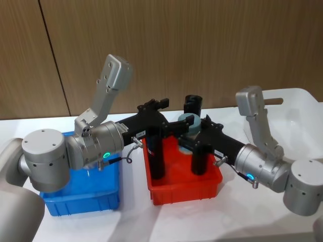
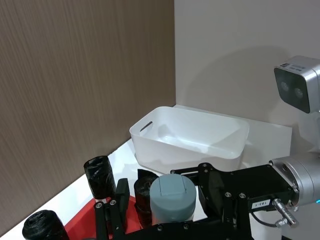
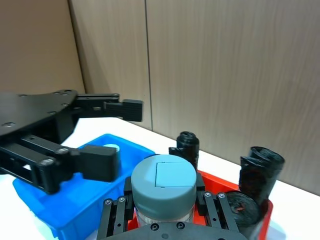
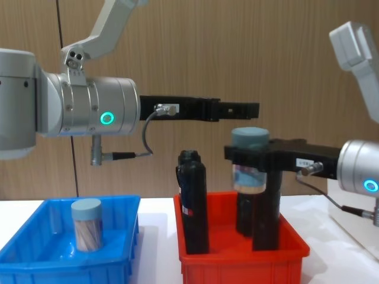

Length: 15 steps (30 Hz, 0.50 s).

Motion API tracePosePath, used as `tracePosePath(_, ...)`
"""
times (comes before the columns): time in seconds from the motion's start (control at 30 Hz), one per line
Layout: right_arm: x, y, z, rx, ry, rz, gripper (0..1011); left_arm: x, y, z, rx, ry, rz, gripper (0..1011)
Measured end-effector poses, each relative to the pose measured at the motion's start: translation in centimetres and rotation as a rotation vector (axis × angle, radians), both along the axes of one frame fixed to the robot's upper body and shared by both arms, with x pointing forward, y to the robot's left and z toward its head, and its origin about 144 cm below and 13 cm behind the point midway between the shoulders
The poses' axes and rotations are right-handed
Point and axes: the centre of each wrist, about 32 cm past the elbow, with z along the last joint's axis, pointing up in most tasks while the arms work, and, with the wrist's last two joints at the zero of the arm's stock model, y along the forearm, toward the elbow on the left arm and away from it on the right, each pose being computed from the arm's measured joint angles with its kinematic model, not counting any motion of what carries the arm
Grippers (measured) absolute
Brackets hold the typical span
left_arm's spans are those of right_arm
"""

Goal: Pick the cotton swabs from the blue box and place them into the white box.

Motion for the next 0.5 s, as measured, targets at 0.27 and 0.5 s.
tracePosePath(0.27,0.1,-1.5,-0.2,0.007,0.007,-0.055,682,0.0,0.0,0.0,0.0,0.0,0.0,1004)
tracePosePath(0.5,0.2,-3.3,-0.3,0.011,0.005,-0.122,682,0.0,0.0,0.0,0.0,0.0,0.0,1004)
